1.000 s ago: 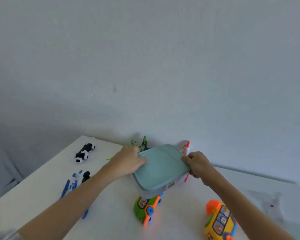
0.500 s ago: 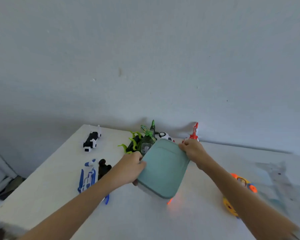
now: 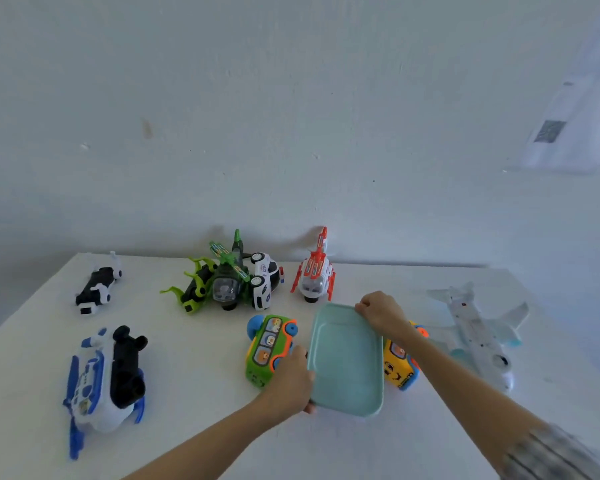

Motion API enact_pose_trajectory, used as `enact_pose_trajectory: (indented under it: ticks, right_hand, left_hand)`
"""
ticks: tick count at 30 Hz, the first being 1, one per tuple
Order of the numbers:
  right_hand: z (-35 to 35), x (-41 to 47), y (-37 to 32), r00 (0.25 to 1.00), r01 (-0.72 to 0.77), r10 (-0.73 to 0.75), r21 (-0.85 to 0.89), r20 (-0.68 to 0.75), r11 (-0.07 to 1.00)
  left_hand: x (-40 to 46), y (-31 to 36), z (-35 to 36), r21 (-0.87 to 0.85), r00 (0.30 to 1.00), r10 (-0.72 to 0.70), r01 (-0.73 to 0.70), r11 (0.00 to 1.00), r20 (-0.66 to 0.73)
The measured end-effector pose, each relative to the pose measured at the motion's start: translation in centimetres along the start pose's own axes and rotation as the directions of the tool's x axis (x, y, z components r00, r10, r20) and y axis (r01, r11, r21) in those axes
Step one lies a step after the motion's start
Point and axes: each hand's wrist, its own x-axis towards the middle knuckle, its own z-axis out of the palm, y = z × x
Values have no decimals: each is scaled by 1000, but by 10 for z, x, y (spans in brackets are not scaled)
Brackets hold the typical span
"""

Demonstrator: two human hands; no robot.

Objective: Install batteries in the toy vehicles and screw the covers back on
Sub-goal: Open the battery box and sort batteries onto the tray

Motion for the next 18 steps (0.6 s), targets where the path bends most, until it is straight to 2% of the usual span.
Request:
enact_pose_trajectory:
  ticks: [2,5,9,11,12,13,14,15,16,17,18]
  right_hand:
    - [4,3,-5,1000,20,-20,-64,12,998]
    - [13,6,-9,999,50,-43,-214,33,975]
    - [21,6,-7,990,136,-114,-350,82,927]
    - [18,3,-7,977,202,-165,-332,137,921]
    - [16,0,-3,973,216,-182,-270,145,938]
    - [16,-7,1,974,216,-197,-186,115,958]
    - [17,-17,7,978,210,-209,-103,26,972]
    - [21,-28,14,964,215,-223,-70,-147,974]
    - [26,-38,21,923,199,-223,-106,-315,974]
    - [32,-48,28,892,147,-200,-157,-404,977]
    - [36,-57,34,900,64,-133,-176,-414,982]
  left_hand:
    - [2,-3,4,21,999,-25,26,999,-26]
    - [3,-10,7,196,999,2,6,981,-43]
    - [0,-9,5,344,999,30,-20,939,-24]
    - [2,-5,-1,542,996,82,-59,838,-20]
    - [2,-1,-4,629,991,120,-55,775,-61]
    - [4,0,-8,687,975,180,-40,726,-133]
    - [7,1,-12,726,940,266,-30,687,-213]
    - [10,-2,-15,749,885,365,-29,662,-288]
    - [12,-4,-18,759,854,411,-30,650,-318]
    - [18,-12,-19,780,829,451,-29,625,-331]
    - [25,-20,-19,790,815,450,16,613,-365]
